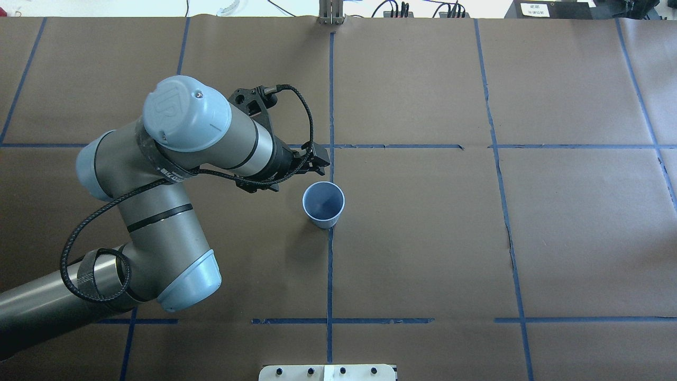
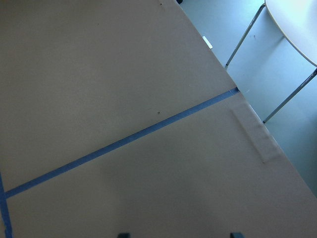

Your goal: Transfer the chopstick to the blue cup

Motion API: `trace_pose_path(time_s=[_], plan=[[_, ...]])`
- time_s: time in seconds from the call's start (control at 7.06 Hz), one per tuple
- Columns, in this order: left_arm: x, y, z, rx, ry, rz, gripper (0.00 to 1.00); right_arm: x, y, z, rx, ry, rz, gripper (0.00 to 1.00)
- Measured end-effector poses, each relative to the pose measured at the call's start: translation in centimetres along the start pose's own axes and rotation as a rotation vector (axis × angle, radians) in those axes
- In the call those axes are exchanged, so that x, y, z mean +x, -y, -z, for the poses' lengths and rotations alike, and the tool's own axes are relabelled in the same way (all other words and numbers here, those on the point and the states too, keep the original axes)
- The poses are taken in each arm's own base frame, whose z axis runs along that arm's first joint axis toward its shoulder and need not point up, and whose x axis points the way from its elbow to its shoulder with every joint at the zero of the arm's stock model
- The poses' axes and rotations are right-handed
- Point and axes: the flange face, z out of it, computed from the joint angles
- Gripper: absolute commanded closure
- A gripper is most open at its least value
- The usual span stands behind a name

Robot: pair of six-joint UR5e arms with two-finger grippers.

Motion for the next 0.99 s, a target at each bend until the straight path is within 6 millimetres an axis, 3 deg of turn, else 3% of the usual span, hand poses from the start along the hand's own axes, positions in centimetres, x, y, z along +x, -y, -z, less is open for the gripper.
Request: trace_pose_path(time_s=[0.57, 0.85, 0.99], plan=[[-0.1, 0.4, 0.3, 0.006, -0.002, -0.002, 0.00, -0.9, 0.1, 0.8, 0.049, 0.032, 0.047, 1.00], [-0.2, 0.9, 0.5, 0.014, -0.003, 0.001, 0.00, -1.1, -0.7, 2.7, 0.130, 0.085, 0.098, 1.00], [-0.2, 1.1, 0.5, 0.017, -0.001, 0.002, 0.00, -1.2, -0.8, 4.6, 0.176, 0.106, 0.108, 1.00]])
